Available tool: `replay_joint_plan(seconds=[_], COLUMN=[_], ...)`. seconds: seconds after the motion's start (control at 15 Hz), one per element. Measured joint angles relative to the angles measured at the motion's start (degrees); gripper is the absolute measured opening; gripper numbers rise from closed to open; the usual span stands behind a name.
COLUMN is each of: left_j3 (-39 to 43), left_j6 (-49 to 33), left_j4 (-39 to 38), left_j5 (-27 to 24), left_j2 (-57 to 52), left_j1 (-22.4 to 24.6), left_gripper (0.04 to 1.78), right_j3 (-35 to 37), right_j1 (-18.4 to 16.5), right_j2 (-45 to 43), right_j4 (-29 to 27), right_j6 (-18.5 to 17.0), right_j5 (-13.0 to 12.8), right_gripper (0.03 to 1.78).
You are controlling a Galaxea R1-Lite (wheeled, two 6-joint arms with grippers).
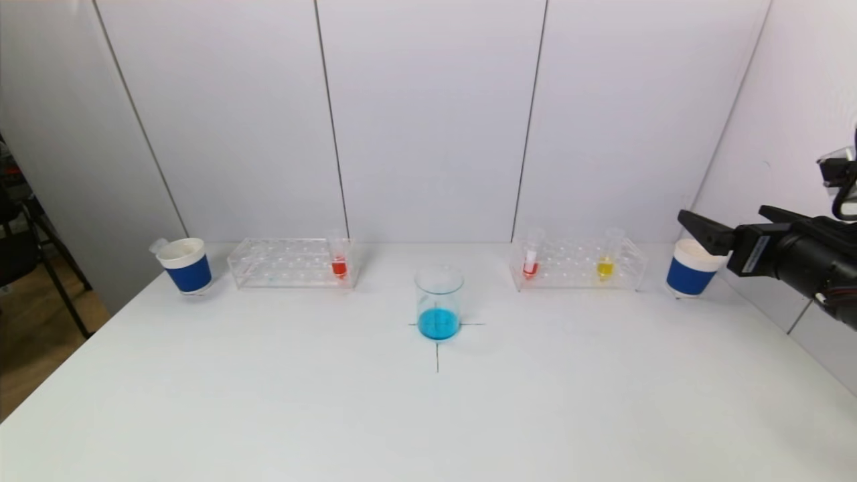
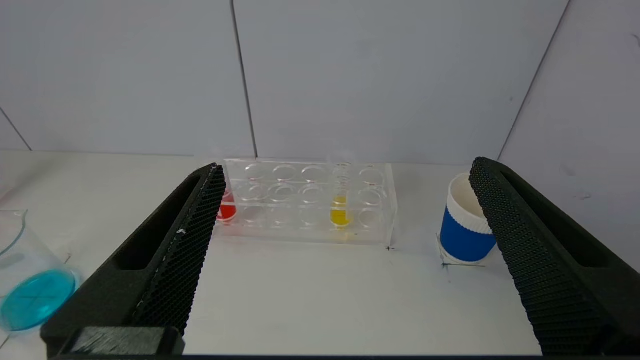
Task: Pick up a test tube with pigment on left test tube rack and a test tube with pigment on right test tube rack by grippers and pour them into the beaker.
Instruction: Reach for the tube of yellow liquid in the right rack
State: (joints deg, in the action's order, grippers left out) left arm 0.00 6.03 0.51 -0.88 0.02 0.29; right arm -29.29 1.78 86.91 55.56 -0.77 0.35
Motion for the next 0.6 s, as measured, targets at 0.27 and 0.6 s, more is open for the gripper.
replay_joint_plan(seconds=[0.27,0.6], left_j3=[0.00,0.00], left_j6=[0.00,0.00], left_j4=[-0.02,0.00], left_j5=[0.02,0.00], left_j2=[0.00,0.00], left_j1=[0.00,0.01], left_gripper=[1.76,1.76], right_j3=[-0.37,-0.59], right_j1=[0.22,0.43], right_j2=[8.44,15.85], right_j4=[9.97,15.04], right_j6=[-0.27,-0.41], right_j5=[-0.38,-0.57], right_gripper=[1.77,1.77])
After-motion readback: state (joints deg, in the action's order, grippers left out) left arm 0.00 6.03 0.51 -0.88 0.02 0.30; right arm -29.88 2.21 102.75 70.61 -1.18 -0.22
